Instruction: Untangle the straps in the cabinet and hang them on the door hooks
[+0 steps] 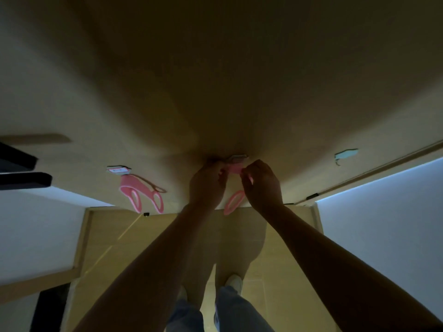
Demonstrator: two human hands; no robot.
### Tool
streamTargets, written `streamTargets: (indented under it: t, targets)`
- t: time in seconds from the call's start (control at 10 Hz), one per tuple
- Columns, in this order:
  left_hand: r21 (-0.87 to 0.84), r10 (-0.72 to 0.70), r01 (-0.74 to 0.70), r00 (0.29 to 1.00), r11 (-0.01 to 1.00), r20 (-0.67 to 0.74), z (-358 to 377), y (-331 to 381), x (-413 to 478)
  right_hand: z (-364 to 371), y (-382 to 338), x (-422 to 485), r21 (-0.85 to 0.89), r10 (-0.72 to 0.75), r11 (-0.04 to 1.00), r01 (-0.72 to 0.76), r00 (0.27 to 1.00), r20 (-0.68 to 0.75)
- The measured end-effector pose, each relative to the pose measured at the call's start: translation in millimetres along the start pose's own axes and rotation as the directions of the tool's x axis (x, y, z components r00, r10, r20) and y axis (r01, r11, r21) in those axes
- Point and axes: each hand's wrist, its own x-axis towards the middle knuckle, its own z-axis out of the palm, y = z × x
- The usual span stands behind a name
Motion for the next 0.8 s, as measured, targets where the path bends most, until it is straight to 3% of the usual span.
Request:
streamTargets:
  t: [0.1,0.3,0.4,0.7,0.8]
  targets:
    - [0.050,-0.072,0.069,0.996,0.996,0.046,6.6,4.9,1.7,3.1,7.7,3.6,-0.031,0.062,0.998,-0.059,0.992,0.109]
    - [0.100,-0.170,0.162,0.983,0.982,0.067,17.4,10.8,2.1,3.4,5.5,8.5,0.020,0.092,0.995,-0.097,0.979,0.184]
    - [0.101,-0.196,0.188,0.978,0.977,0.071,20.3,13.9,0.7,5.7,6.9,8.9,-0.059,0.110,0.993,-0.098,0.957,0.270]
    - [0.145,-0.153,0.148,0.988,0.978,0.029,5.2,27.0,-13.5,-10.3,-3.7,0.7,-0.012,0.111,0.994,-0.112,0.951,0.290]
    - [0.049,-0.194,0.193,0.981,0.980,0.021,0.8,30.8,-17.7,-14.0,-9.9,-3.2,-0.021,0.103,0.995,-0.101,0.960,0.262]
